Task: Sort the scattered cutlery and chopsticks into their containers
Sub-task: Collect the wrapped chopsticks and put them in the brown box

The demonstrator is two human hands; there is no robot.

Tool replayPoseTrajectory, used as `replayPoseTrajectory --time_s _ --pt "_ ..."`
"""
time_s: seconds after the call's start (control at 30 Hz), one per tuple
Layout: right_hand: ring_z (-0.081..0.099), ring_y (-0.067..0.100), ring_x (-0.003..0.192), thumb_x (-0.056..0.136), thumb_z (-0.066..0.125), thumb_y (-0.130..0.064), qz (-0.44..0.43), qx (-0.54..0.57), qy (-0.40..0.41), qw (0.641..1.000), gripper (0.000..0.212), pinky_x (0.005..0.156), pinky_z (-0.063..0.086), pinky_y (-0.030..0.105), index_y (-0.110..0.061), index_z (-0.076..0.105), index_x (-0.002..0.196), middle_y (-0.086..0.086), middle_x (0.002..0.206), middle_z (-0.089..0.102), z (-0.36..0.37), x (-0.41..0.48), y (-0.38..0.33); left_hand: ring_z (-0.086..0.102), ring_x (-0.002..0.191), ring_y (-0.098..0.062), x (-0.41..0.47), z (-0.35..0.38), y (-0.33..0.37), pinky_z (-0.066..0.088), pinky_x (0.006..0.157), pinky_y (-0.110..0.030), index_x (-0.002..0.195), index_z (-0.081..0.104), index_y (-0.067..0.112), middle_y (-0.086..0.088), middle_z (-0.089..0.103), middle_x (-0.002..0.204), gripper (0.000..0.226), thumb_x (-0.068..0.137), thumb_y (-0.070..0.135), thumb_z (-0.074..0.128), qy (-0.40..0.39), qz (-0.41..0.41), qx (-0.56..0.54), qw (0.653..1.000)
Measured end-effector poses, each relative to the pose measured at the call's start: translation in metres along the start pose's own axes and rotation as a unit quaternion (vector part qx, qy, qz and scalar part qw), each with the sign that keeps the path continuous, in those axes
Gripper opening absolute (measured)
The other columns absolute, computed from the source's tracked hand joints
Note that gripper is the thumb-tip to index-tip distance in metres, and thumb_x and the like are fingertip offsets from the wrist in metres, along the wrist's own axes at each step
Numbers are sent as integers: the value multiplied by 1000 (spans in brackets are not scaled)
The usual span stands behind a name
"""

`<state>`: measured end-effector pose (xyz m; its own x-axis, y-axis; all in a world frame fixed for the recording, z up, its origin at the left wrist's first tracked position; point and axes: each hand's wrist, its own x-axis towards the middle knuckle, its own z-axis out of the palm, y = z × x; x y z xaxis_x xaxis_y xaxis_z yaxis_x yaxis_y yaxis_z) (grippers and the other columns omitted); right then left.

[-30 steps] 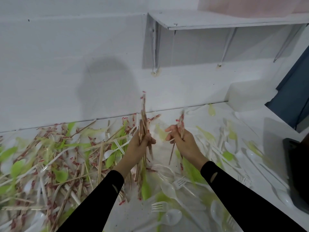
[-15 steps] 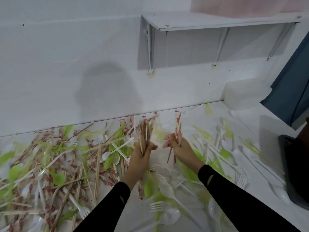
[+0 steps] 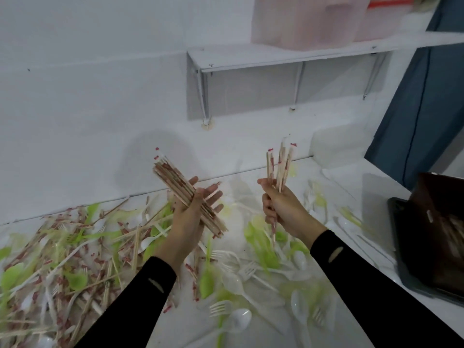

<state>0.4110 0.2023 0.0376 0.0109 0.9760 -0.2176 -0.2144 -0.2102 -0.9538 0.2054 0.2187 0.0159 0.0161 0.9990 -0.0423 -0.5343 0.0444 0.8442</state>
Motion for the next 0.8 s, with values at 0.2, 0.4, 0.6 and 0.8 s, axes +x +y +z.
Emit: replayPoseTrajectory --time_s 0.2,0.4,0.6,0.8 --pt "40 13 42 105 44 -33 33 46 43 997 21 39 33 21 -14 52 104 -1 59 48 -78 -38 -17 70 103 -28 -12 97 -51 58 82 -49 117 56 16 -10 72 109 20 103 23 42 -83 -124 -31 988" --pt "47 17 46 105 45 -27 -3 52 157 986 20 39 39 23 -11 57 104 4 63 55 -201 -88 -45 72 97 -26 -31 229 -111 56 85 -48 119 54 12 -10 72 106 24 104 27 41 -180 -196 0 964" --pt "47 15 47 102 49 -22 -35 52 224 973 16 44 36 26 -10 55 111 3 63 56 -296 -128 -69 69 106 -25 -56 341 -162 55 91 -42 120 56 20 -8 72 110 24 103 30 42 -269 -206 33 940" --pt "46 11 42 102 42 -9 -44 29 341 938 13 35 35 22 -13 53 106 4 63 52 -372 -139 -65 69 103 -23 -74 414 -220 55 91 -39 124 55 16 -8 71 111 27 104 28 42 -287 -221 86 928"
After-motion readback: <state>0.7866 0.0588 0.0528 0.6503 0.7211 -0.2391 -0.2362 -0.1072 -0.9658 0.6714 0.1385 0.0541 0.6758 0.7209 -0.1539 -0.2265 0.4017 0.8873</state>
